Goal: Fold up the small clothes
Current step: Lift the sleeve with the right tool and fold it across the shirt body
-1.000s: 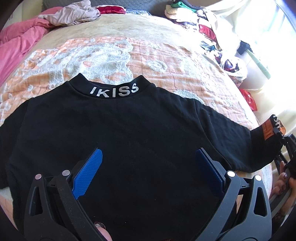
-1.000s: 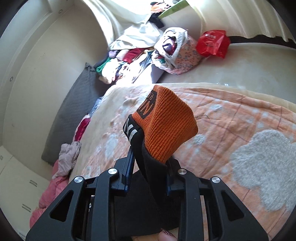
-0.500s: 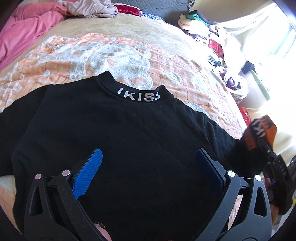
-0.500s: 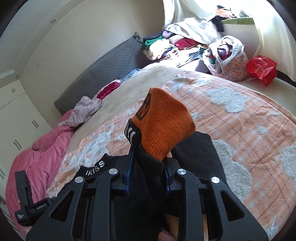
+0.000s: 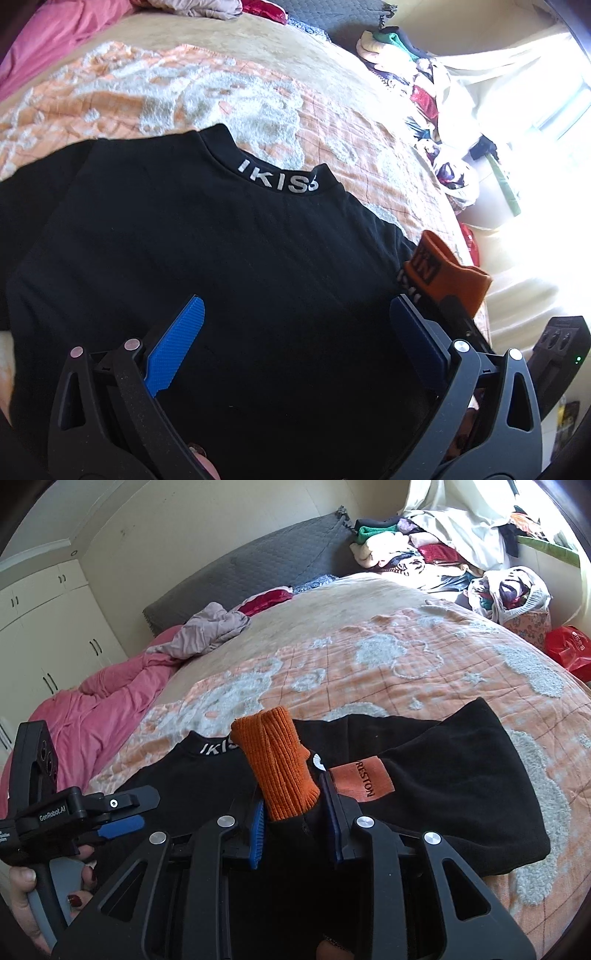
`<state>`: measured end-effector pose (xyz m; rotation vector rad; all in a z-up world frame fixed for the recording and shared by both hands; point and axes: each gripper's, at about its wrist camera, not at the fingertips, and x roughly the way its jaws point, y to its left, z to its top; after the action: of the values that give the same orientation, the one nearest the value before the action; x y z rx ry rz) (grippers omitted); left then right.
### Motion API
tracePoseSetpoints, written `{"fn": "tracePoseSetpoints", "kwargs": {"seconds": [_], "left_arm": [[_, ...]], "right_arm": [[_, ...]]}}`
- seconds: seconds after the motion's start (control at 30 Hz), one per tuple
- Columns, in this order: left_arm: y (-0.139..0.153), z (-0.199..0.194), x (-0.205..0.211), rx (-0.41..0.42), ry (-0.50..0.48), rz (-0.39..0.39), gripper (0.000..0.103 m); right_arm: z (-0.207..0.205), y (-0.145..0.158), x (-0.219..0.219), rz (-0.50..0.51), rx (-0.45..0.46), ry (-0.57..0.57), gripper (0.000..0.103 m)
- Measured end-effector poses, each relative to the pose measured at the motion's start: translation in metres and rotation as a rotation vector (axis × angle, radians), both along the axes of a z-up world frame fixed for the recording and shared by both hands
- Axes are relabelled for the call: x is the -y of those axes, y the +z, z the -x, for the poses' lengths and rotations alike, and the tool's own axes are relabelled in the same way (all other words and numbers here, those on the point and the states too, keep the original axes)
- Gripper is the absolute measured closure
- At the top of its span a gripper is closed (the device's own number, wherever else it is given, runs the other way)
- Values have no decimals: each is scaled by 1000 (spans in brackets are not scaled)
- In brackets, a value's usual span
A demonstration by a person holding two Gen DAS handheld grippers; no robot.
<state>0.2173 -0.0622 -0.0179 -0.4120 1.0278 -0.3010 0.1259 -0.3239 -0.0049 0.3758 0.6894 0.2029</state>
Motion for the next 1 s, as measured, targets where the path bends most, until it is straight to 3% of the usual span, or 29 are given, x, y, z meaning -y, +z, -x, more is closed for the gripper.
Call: {"fn": "tracePoseSetpoints", "kwargs": {"seconds": [0.07, 0.13, 0.2, 0.23, 0.3, 0.4, 0.6, 0.83, 0.87, 0.9, 1.0], "left_arm": [[-3, 0, 1, -3, -1, 10, 8], [-6, 0, 4, -9, -11, 31, 8], [-7, 0, 8, -16, -26, 53, 10], [-9, -1, 12, -23, -35, 65, 10], [-12, -2, 18, -35, -50, 80, 19], [-18, -5, 31, -61, -87, 99, 33], [-43, -7, 59, -129, -146, 109, 50], [-47, -3, 80, -121, -157, 97, 51], [-47, -4, 84, -110, -151, 81, 59], [-47, -4, 86, -103, -145, 68, 75], [-48, -5, 90, -92, -153, 58, 91]], "right_arm": [[-1, -2, -2, -14, -15, 21, 75], [-2, -2, -4, -19, -25, 44, 66], [-2, 0, 0, -49, -28, 59, 50], [-1, 1, 3, -76, -26, 64, 48], [0, 3, 10, -113, -23, 63, 43], [3, 7, 23, -120, -15, 19, 42], [8, 8, 55, -155, -33, -81, 42], [13, 6, 81, -205, -48, -153, 40], [14, 6, 85, -212, -47, -163, 40], [14, 6, 88, -218, -46, -171, 40], [16, 8, 98, -227, -48, -194, 40]]}}
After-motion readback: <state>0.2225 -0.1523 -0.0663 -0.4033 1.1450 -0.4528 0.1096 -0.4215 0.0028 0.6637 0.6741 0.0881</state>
